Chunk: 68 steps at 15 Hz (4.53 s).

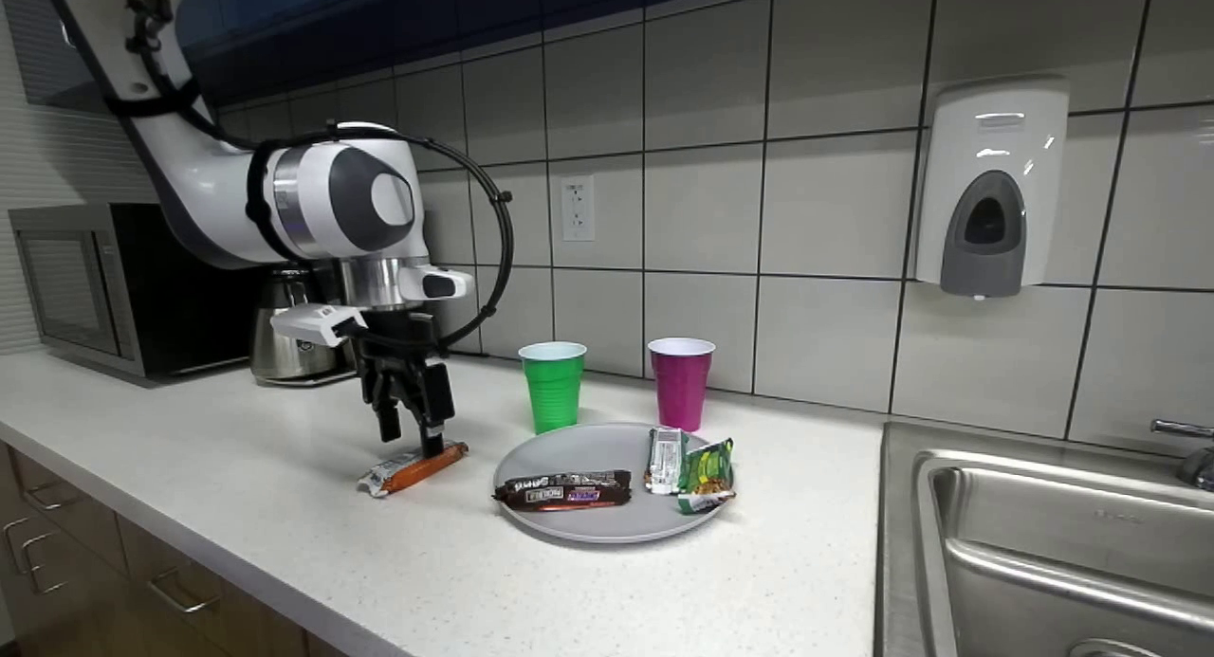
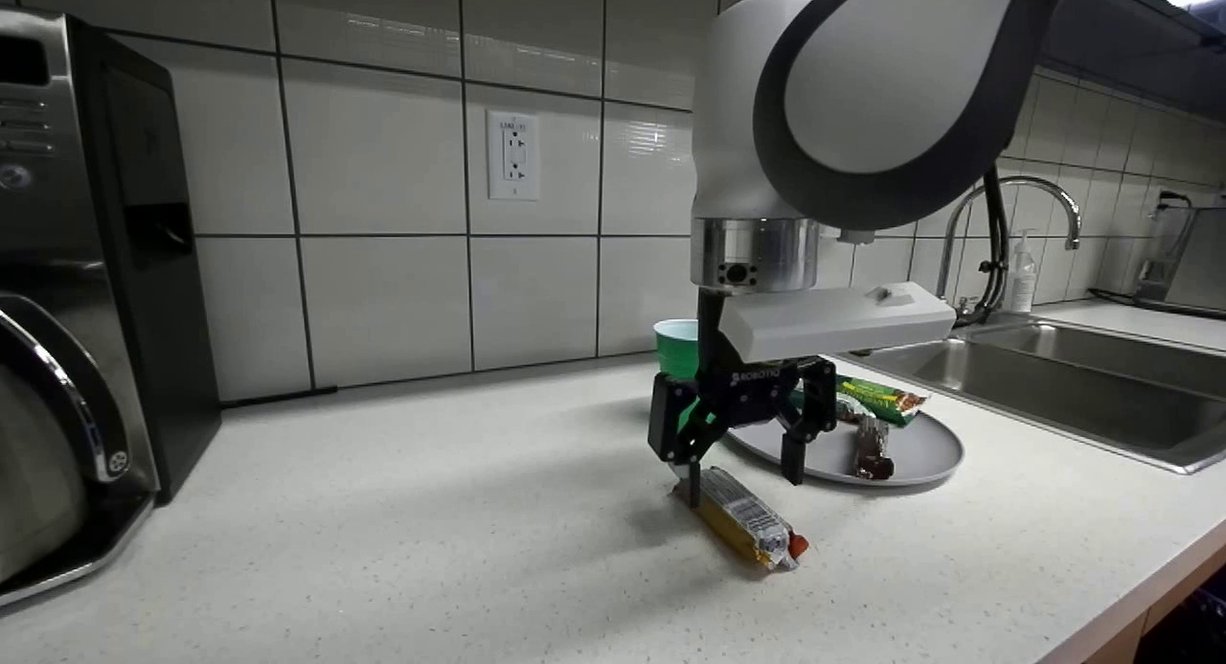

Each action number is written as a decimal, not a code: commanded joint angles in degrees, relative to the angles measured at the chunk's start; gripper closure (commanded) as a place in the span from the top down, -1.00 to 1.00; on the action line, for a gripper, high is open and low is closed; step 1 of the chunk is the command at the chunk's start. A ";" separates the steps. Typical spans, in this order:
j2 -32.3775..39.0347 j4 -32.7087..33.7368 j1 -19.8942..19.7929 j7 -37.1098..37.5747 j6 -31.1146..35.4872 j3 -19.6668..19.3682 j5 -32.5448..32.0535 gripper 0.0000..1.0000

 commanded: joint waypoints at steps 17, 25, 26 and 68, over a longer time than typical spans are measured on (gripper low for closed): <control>4.08 2.73 0.46 -2.96 2.67 -1.44 1.86 -0.65; 1.80 3.44 -0.26 -2.36 1.96 -2.27 4.71 -0.65; 1.63 3.88 -0.20 -1.61 1.63 -2.77 4.63 -0.65; 3.13 8.62 -4.30 9.03 2.03 -13.24 3.49 1.00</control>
